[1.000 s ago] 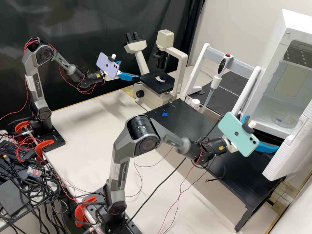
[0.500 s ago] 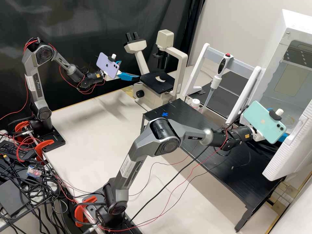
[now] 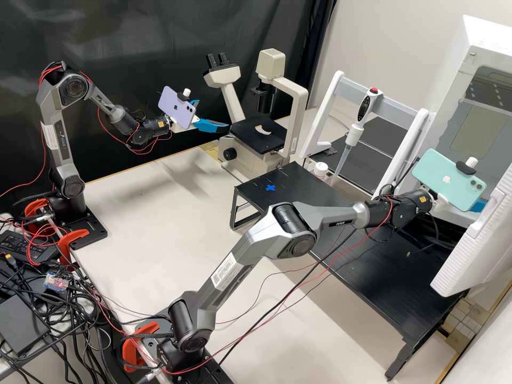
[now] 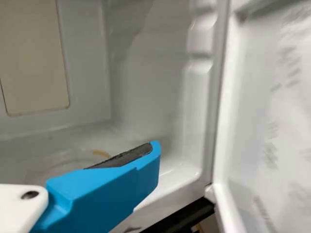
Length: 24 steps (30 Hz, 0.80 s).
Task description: Move the petri dish to the microscope
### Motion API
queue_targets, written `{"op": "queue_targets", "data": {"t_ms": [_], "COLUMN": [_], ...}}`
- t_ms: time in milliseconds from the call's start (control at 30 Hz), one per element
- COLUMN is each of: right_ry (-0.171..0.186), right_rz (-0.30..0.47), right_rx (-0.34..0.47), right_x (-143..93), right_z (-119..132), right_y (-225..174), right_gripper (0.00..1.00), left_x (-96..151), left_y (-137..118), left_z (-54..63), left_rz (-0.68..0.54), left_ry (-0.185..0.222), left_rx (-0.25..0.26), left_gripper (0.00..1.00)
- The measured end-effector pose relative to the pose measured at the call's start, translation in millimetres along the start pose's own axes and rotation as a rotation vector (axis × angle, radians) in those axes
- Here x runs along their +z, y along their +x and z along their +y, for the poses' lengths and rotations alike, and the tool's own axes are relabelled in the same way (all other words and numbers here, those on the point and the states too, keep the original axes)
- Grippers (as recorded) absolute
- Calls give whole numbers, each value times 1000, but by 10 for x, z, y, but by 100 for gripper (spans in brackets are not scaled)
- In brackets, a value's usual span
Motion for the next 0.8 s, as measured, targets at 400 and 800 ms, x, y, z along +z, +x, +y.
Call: {"op": "queue_targets", "data": {"t_ms": [400,800], "right_ry": [-71,-66], "right_rz": [-74,-74], "right_rx": [-65,-73], "right_x": [172,239], "right_z": [-314,-408], "right_y": [185,253], "right_gripper": [100,100], "left_x": [0,0], "left_y": [0,0], "left_z": [0,0], "left_rz": [0,0], "left_ry": [0,0], "left_rx": [0,0], "left_gripper": [100,100]}}
